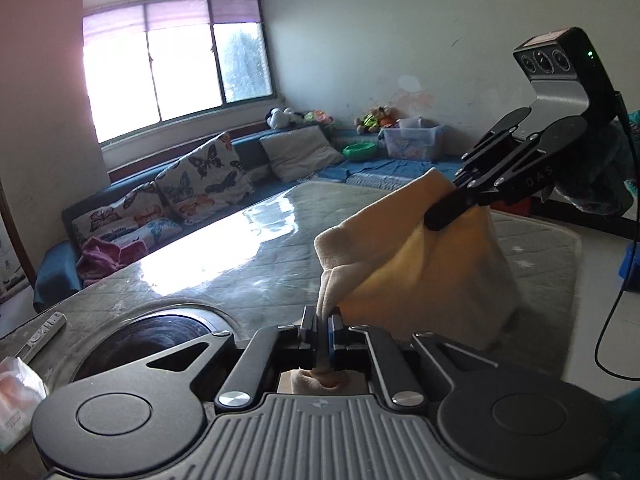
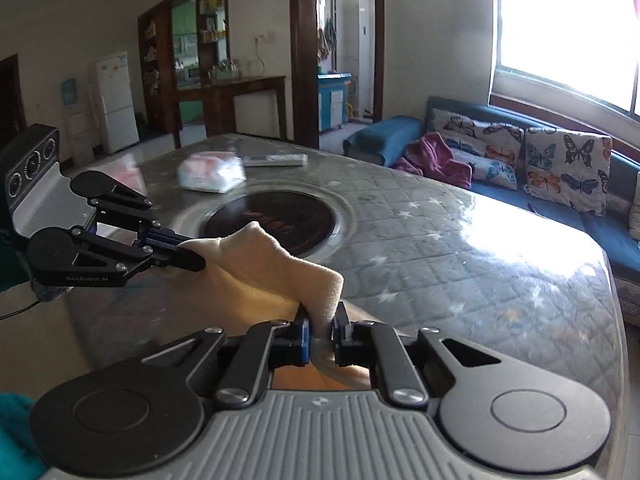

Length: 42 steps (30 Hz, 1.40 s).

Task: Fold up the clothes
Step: 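Lift the hem with both grippers and fold it toward the collar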

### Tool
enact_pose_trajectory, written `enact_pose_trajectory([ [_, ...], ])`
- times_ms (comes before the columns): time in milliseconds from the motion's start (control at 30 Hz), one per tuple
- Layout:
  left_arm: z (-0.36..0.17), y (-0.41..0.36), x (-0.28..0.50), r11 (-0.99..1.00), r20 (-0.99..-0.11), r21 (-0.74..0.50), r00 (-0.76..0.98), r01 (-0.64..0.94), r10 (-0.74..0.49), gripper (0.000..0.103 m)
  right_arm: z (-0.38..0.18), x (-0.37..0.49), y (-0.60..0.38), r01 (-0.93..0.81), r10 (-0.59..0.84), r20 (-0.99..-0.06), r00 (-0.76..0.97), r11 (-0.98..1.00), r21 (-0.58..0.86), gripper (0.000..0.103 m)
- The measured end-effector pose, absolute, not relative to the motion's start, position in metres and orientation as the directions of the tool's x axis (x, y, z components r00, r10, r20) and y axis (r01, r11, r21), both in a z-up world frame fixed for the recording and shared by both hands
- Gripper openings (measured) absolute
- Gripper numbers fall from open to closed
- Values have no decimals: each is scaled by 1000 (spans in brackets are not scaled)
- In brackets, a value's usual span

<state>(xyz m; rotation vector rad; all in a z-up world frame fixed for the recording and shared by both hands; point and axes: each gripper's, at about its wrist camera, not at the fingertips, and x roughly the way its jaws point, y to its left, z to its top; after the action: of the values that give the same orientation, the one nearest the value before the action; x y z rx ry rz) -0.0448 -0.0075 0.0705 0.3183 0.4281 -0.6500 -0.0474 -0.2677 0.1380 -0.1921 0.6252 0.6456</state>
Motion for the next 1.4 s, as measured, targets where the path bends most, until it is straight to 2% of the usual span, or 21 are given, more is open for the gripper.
enact_pose_trajectory([
  [133, 39, -17, 9, 809, -551, 122, 717, 575, -427, 6, 103, 18, -260, -555, 461, -648, 607, 829, 70, 10],
  [233, 15, -22, 33, 843, -601, 107, 710, 527, -367, 8, 70, 44, -255, -496, 417, -682, 601, 864, 90, 17],
  [400, 12, -20, 35, 870, -593, 134, 742, 475, -314, 21, 51, 43, -268, -422, 381, -674, 633, 900, 112, 22],
  [500, 21, -18, 35, 889, -576, 119, 760, 442, -301, 23, 55, 33, -279, -381, 355, -643, 678, 919, 105, 22],
  [567, 31, -19, 31, 899, -560, 98, 770, 428, -306, 22, 59, 27, -282, -371, 349, -617, 705, 923, 99, 22],
  [667, 43, -31, 23, 881, -537, 32, 751, 472, -383, 20, 66, 24, -278, -395, 381, -596, 707, 912, 114, 21],
  [800, 39, -51, 30, 858, -563, -8, 707, 513, -428, 15, 61, 33, -268, -416, 401, -608, 685, 901, 126, 21],
  [1000, 20, -50, 59, 886, -614, -87, 676, 456, -408, 15, 41, 50, -256, -402, 397, -646, 652, 903, 150, 21],
  [1067, 16, -47, 64, 894, -621, -105, 673, 436, -402, 17, 34, 52, -254, -392, 385, -655, 650, 909, 146, 20],
  [1400, 18, -52, 60, 896, -621, -88, 679, 435, -390, 17, 43, 26, -252, -425, 368, -627, 687, 903, 63, 21],
])
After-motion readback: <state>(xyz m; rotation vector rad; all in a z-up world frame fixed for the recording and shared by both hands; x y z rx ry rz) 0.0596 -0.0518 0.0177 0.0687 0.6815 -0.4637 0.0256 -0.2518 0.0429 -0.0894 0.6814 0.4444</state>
